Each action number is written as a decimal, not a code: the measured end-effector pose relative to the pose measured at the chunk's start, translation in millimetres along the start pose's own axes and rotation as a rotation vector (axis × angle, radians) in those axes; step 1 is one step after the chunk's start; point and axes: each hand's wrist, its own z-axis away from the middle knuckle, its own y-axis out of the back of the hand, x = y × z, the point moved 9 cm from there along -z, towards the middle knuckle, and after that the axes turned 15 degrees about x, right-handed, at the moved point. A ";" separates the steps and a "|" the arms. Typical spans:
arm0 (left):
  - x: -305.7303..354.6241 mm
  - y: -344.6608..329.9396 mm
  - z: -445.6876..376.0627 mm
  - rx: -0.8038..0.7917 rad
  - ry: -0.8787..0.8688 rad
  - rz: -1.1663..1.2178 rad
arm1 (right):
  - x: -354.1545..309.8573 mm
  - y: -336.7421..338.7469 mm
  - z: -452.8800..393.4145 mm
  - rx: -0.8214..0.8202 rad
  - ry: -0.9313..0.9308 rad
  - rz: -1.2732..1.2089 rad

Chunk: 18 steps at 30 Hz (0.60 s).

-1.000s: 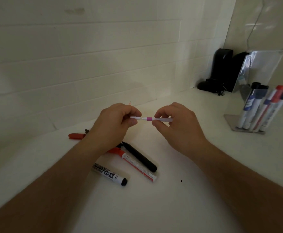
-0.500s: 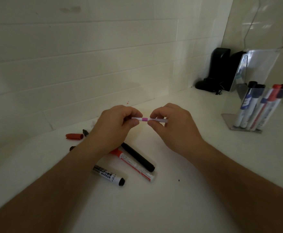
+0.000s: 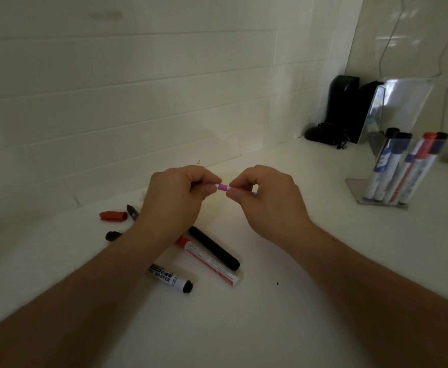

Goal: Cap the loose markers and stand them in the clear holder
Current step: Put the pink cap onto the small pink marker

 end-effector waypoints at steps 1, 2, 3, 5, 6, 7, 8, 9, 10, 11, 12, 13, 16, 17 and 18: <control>0.8 -0.5 0.6 -0.008 -0.014 -0.006 | 1.0 -1.0 1.2 -0.018 -0.016 -0.019; 0.8 -1.7 1.7 -0.020 -0.025 -0.016 | 1.6 -1.6 1.9 -0.039 -0.026 -0.030; 0.4 -3.0 2.9 -0.031 -0.025 -0.023 | 1.4 -2.1 2.1 -0.061 -0.028 -0.037; 2.7 -6.1 5.7 -0.045 -0.023 -0.028 | -2.1 2.0 -0.1 -0.087 -0.008 -0.021; 5.7 -6.3 6.5 -0.046 -0.035 -0.034 | -3.6 4.1 -1.3 -0.099 0.023 0.032; 9.2 -5.9 5.9 -0.043 -0.049 -0.036 | -8.5 6.6 -2.5 -0.103 0.104 0.140; 12.8 -4.6 4.4 -0.034 -0.054 -0.024 | -16.1 9.9 -2.3 -0.095 0.227 0.277; 16.5 -2.1 1.6 -0.023 -0.052 -0.009 | -24.6 12.8 -1.0 -0.087 0.361 0.377; 21.1 0.5 -2.2 -0.017 -0.045 0.003 | -30.6 17.6 -0.5 -0.075 0.446 0.391; 27.4 2.7 -6.3 -0.016 -0.039 0.013 | -32.4 23.9 -2.7 -0.073 0.472 0.372; 36.0 3.8 -9.9 -0.017 -0.034 0.028 | -33.7 32.0 -6.1 -0.073 0.477 0.335; 47.5 4.2 -12.8 -0.013 -0.034 0.060 | -34.1 40.6 -10.4 -0.078 0.469 0.311; 88.3 -3.0 -19.9 0.022 -0.017 0.331 | -34.1 79.3 -27.6 -0.048 0.434 0.288; 101.1 -8.5 -21.7 0.020 0.002 0.450 | -33.3 99.0 -34.2 -0.012 0.412 0.270; 112.3 -17.1 -23.5 0.001 0.020 0.543 | -30.0 120.7 -41.1 0.043 0.394 0.255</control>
